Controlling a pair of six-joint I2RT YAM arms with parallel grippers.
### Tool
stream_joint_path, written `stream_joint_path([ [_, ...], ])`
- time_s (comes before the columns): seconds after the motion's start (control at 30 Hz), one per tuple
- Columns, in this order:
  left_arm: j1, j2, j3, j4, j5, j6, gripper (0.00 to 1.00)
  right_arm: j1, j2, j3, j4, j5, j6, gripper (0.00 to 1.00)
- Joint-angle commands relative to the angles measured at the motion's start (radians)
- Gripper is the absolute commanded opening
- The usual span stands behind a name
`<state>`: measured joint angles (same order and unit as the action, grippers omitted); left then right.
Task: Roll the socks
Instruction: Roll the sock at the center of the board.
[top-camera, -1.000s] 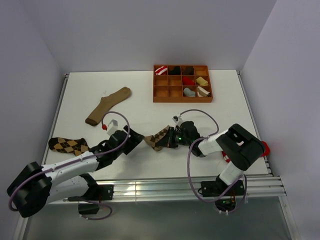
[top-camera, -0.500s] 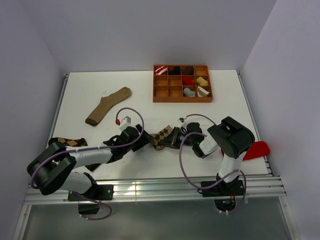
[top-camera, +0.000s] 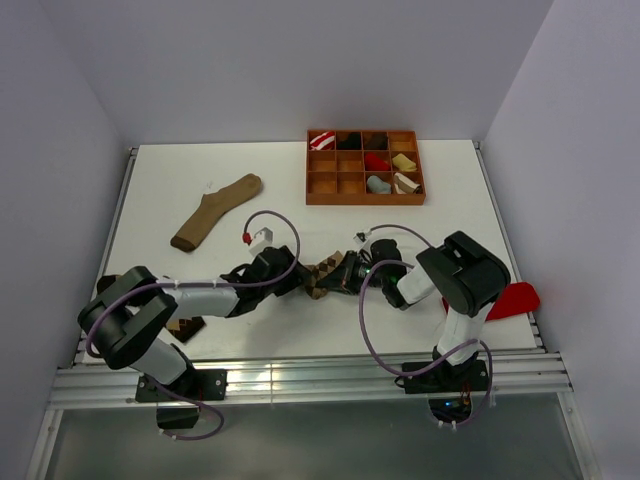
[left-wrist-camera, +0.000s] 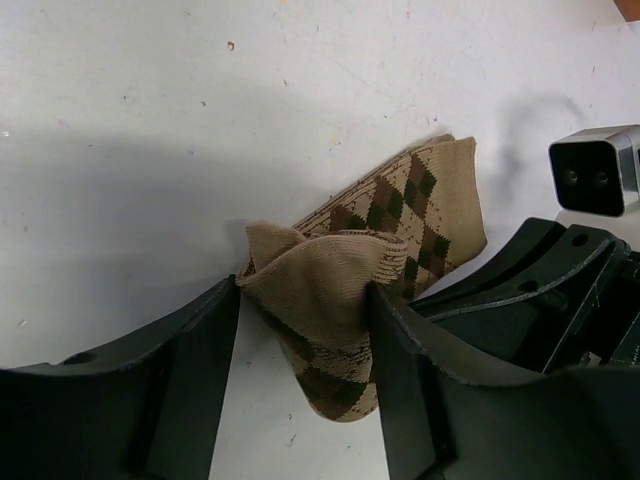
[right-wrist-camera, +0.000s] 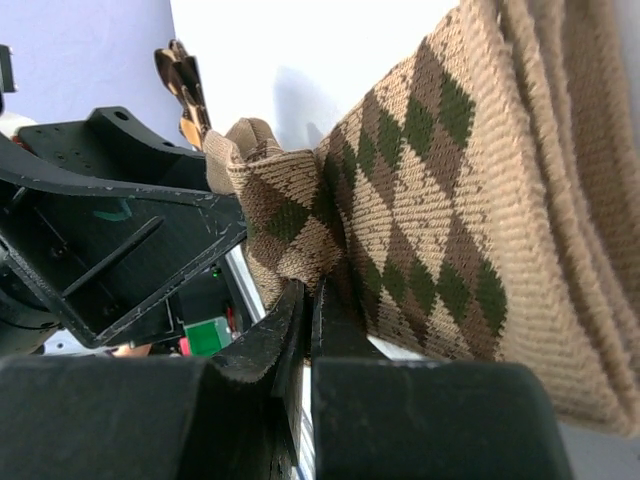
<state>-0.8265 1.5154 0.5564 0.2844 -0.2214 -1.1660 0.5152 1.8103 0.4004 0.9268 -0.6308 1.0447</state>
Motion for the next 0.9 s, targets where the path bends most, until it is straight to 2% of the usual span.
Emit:
stream_joint_path([
  [0.0, -0.005, 0.035, 0.036, 0.003, 0.022, 0.019, 0.56, 0.003, 0.029, -0.009, -0.276, 0.080, -0.115, 0.00],
  [0.07, -0.006, 0.061, 0.048, -0.025, 0.024, 0.009, 0.52, 0.003, 0.014, 0.001, -0.298, 0.094, -0.147, 0.01],
  [0.13, -0.005, 0.084, 0.054, -0.045, 0.022, 0.005, 0.50, 0.003, -0.026, 0.009, -0.342, 0.114, -0.170, 0.06],
  [0.17, -0.005, 0.092, 0.065, -0.072, 0.019, -0.003, 0.49, 0.005, -0.044, 0.009, -0.354, 0.134, -0.198, 0.10],
  [0.2, -0.006, 0.100, 0.072, -0.092, 0.016, -0.006, 0.48, 0.005, -0.083, 0.011, -0.385, 0.146, -0.213, 0.21],
  [0.37, -0.011, 0.129, 0.108, -0.174, -0.001, -0.020, 0.47, 0.026, -0.254, 0.011, -0.480, 0.264, -0.323, 0.41],
  [0.47, -0.019, 0.137, 0.140, -0.234, -0.015, -0.015, 0.46, 0.071, -0.441, 0.011, -0.557, 0.422, -0.408, 0.47],
  [0.6, -0.031, 0.141, 0.194, -0.324, -0.047, 0.008, 0.46, 0.186, -0.578, 0.031, -0.658, 0.637, -0.524, 0.53],
  [0.63, -0.033, 0.141, 0.203, -0.344, -0.052, 0.009, 0.46, 0.219, -0.592, 0.046, -0.669, 0.725, -0.546, 0.54],
  [0.67, -0.037, 0.141, 0.218, -0.355, -0.053, 0.014, 0.46, 0.273, -0.601, 0.052, -0.684, 0.753, -0.586, 0.56],
  [0.87, -0.040, 0.152, 0.264, -0.412, -0.056, 0.023, 0.46, 0.411, -0.531, 0.127, -0.724, 0.926, -0.641, 0.60],
])
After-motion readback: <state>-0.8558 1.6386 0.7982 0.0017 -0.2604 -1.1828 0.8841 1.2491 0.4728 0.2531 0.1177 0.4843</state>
